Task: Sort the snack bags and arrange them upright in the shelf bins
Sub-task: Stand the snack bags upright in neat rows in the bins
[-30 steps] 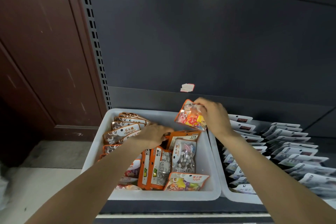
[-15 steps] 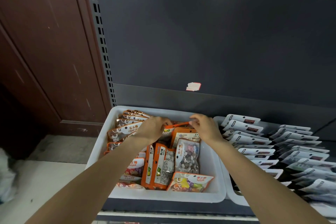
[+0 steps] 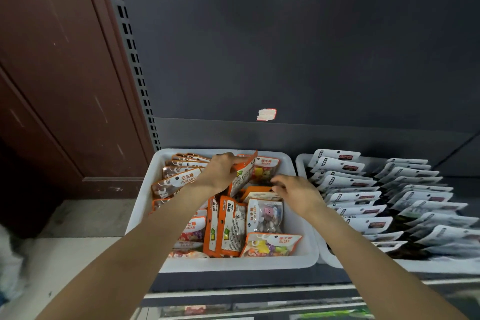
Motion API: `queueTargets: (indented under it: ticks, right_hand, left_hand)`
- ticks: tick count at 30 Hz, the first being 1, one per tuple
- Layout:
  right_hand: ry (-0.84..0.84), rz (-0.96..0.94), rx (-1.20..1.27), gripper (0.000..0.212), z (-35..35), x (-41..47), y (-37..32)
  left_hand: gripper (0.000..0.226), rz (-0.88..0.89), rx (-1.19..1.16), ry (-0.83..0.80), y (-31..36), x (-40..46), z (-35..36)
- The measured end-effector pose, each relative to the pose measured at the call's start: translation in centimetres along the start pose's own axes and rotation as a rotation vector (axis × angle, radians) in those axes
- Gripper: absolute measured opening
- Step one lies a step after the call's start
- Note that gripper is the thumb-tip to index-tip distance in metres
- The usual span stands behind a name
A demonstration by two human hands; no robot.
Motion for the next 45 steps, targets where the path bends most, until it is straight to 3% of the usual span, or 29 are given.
queueTargets:
  ticks: [5,11,19,25,30,35,40,45]
  right_hand:
    - [-0.018,-0.046,-0.077,0.041,0.6,-0.8,-0.4]
    - [-0.03,-0.026,-0.087,0.052,0.8,-0.7,-0.5]
    - [-0.058,-0.019,-0.022,0.059,0.3,-0.4,-0.7]
    - [-0.084,-0.003,-0.004,0.058,0.5,0.0,-0.6]
    - [-0.087,-0.015,0.006,0.047,0.7,-0.2,-0.3]
    - [-0.104,-0.024,-0.017,0.036,0.6,-0.7,-0.6]
    - [-0.12,-0.028,-0.03,0.033,0.4,-1.1,-1.0]
    - [-0.134,-0.019,-0.023,0.033,0.5,-1.3,-0.7]
  left_hand:
    - [0.052,-0.006,0.027,-0.098,-0.3,-0.8,0.5]
    - [0.039,0.058,0.035,-0.196,0.4,-1.2,0.5]
    - [0.047,0.087,0.059,-0.277,-0.2,-0.4,0.1]
    - [0.025,0.271,0.251,-0.141,0.5,1.0,0.3]
    - [0.02,0.346,0.305,-0.044,1.4,1.2,-1.4]
    - [0.021,0.319,0.382,0.185,1.9,0.7,-5.1]
    - [0.018,0.258,0.476,0.255,2.3,0.6,-5.2]
    - [0.019,0.193,0.427,0.387,2.9,1.6,-5.0]
Point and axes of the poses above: each hand's wrist, its own x-axis towards the middle knuckle, its own z-axis out of the palm, y = z × x, the point moved 6 cm from there along x, towards the middle knuckle, and after that the axes turned 9 degrees about -x, right-handed, at the moved point
